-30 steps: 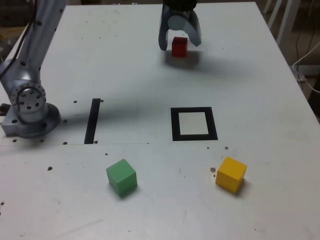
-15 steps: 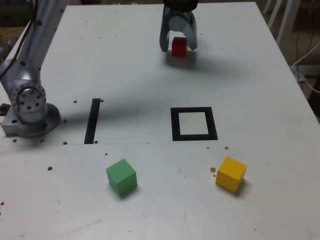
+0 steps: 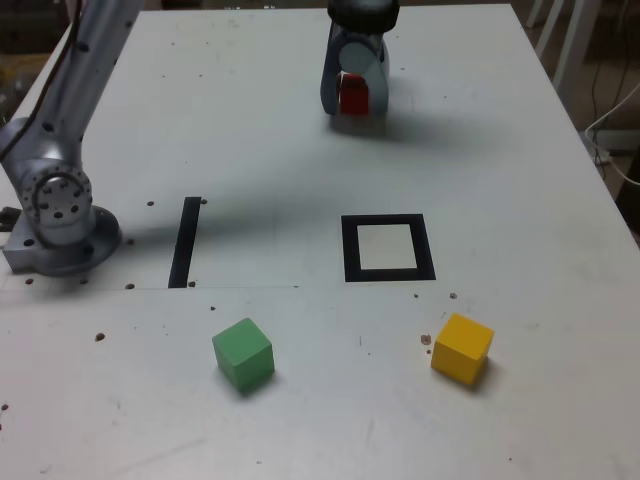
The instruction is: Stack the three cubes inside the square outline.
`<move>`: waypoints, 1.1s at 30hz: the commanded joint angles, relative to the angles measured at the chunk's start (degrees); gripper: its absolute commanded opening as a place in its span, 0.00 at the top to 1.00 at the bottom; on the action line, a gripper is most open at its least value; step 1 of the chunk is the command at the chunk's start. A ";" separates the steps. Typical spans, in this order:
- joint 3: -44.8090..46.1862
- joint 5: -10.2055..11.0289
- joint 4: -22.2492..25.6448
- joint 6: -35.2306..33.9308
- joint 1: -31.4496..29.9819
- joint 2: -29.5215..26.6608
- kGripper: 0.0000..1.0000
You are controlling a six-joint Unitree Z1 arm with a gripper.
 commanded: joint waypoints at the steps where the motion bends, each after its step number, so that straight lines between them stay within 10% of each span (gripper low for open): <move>1: -0.21 -0.05 -0.13 0.16 0.10 -0.28 0.56; 13: 0.31 -0.76 -0.54 0.59 -0.66 -2.01 0.63; 33: 14.20 -4.24 1.85 -12.28 -16.89 -21.08 0.63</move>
